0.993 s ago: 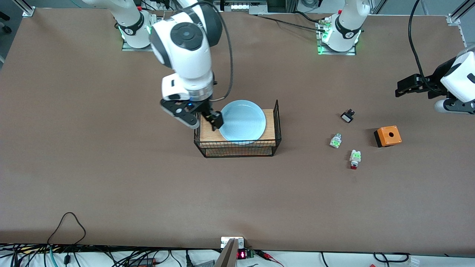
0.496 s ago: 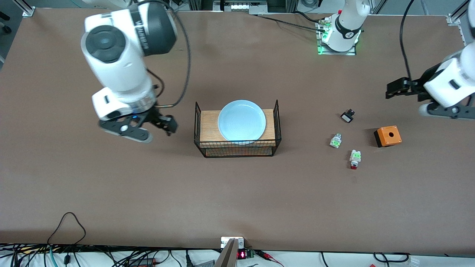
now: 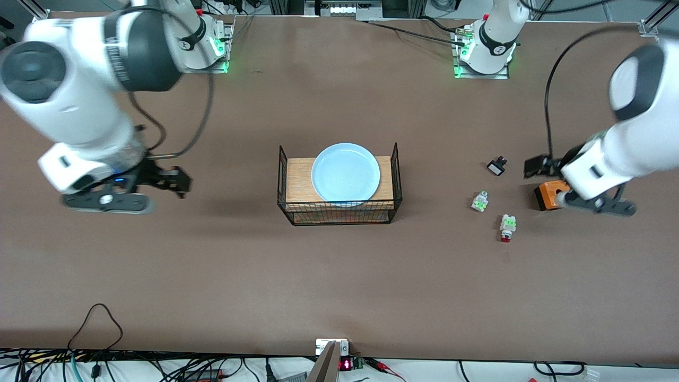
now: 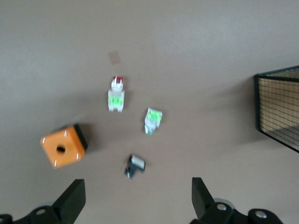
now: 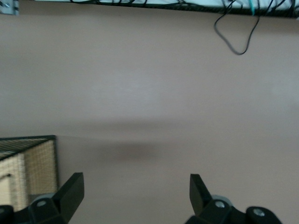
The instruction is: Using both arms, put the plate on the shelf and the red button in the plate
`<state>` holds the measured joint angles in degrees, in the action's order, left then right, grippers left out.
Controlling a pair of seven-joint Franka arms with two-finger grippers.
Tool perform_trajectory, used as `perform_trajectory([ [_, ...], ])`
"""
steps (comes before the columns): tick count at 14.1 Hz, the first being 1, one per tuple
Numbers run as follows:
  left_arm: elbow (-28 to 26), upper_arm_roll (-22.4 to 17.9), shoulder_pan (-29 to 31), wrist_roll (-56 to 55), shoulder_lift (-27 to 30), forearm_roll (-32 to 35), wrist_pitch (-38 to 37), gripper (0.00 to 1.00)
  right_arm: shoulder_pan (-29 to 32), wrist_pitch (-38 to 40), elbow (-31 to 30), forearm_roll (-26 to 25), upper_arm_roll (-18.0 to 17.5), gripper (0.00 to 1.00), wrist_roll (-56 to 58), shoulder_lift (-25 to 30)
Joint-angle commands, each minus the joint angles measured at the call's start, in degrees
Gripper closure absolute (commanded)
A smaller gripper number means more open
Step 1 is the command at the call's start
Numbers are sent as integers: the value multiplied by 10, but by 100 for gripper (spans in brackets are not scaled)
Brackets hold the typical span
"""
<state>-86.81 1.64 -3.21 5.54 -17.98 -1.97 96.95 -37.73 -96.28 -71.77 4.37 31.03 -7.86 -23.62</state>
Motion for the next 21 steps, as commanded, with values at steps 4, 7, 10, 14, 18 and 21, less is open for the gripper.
perform_trajectory([
  [4,-20,2,8,134,-86,27,172,0,106,101,8,81,-6,0,110,43],
  [7,-83,1,12,145,-85,29,251,0,119,131,7,48,-9,0,143,59],
  [10,-107,1,30,205,-88,29,286,0,122,145,-2,7,-14,0,174,85],
  [14,-110,1,35,207,-108,29,307,0,215,143,-80,-29,-115,0,177,171],
  [18,-112,2,37,207,-114,28,308,0,288,145,-123,-63,-188,0,172,227],
  [21,-112,3,53,218,-125,28,322,0,290,168,-123,-64,-188,0,167,260],
])
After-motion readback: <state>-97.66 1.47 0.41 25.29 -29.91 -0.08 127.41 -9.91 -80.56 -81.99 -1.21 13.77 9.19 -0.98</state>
